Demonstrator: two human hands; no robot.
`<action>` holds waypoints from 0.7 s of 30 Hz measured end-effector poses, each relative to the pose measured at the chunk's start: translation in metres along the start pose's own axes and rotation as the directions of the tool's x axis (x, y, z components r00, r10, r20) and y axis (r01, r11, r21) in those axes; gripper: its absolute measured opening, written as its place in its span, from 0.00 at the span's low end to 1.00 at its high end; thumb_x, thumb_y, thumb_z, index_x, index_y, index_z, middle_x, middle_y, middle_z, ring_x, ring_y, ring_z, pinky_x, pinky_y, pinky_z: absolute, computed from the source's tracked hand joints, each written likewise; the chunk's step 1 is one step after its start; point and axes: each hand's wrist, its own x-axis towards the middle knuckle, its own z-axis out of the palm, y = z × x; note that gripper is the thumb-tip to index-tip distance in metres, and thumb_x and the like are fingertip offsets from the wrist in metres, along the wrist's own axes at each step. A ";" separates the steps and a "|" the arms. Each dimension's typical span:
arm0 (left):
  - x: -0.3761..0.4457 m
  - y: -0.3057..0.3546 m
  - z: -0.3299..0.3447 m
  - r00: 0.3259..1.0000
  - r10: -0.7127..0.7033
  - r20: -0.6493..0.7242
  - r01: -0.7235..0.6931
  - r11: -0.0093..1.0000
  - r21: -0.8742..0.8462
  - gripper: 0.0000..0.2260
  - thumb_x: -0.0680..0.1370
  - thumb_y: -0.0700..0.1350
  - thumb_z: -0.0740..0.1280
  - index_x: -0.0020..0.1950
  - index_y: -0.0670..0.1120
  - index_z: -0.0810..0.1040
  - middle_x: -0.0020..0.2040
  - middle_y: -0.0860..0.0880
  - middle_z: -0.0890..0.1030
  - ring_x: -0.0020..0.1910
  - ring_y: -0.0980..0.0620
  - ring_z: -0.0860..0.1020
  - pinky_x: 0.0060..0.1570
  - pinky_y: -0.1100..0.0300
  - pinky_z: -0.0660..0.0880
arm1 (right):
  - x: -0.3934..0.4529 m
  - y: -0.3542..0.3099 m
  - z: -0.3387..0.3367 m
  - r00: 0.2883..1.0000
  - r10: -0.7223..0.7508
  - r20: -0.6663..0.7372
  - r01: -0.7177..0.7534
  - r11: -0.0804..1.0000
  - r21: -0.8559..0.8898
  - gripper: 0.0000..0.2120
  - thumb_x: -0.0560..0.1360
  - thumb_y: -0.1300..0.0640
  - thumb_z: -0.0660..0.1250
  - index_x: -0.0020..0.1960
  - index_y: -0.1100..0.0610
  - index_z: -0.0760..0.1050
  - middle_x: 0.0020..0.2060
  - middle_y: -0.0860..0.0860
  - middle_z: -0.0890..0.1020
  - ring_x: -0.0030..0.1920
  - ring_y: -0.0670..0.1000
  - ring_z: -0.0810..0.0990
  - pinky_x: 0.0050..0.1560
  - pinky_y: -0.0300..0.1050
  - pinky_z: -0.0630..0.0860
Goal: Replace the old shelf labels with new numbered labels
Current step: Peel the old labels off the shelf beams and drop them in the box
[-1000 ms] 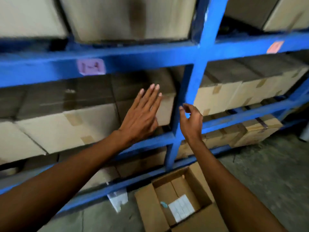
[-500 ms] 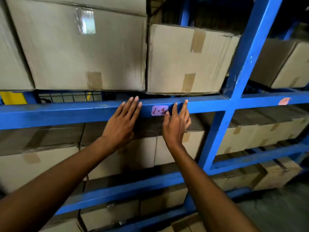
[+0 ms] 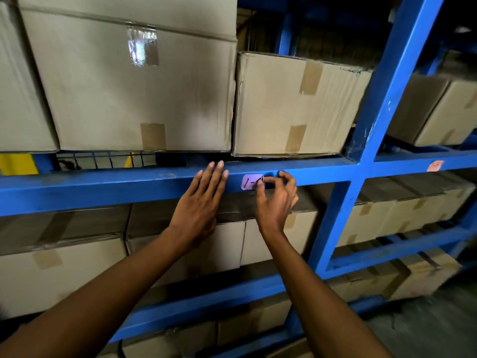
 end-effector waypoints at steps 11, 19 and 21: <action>0.009 0.025 0.000 0.997 -0.022 -0.073 0.012 0.990 -0.140 0.41 0.67 0.46 0.66 0.76 0.38 0.51 0.77 0.36 0.52 0.77 0.38 0.49 0.75 0.44 0.46 | 0.010 0.028 -0.069 0.985 0.124 0.123 -0.168 0.873 0.458 0.04 0.70 0.68 0.68 0.40 0.60 0.78 0.35 0.49 0.81 0.35 0.37 0.78 0.41 0.29 0.75; 0.079 0.127 -0.004 0.982 0.166 -0.085 -0.180 0.964 -0.197 0.37 0.73 0.48 0.62 0.76 0.39 0.49 0.78 0.38 0.47 0.77 0.40 0.43 0.74 0.47 0.40 | 0.055 0.115 -0.140 0.928 0.358 0.101 -0.366 0.836 0.409 0.02 0.71 0.68 0.66 0.41 0.63 0.77 0.38 0.57 0.81 0.38 0.48 0.79 0.42 0.38 0.75; 0.103 0.161 -0.002 0.974 0.206 -0.094 -0.222 0.951 -0.217 0.36 0.73 0.48 0.61 0.76 0.39 0.49 0.78 0.38 0.48 0.77 0.41 0.44 0.74 0.47 0.42 | 0.063 0.145 -0.155 0.912 0.403 0.079 -0.397 0.816 0.420 0.05 0.72 0.69 0.63 0.39 0.62 0.76 0.35 0.56 0.80 0.37 0.49 0.78 0.39 0.38 0.74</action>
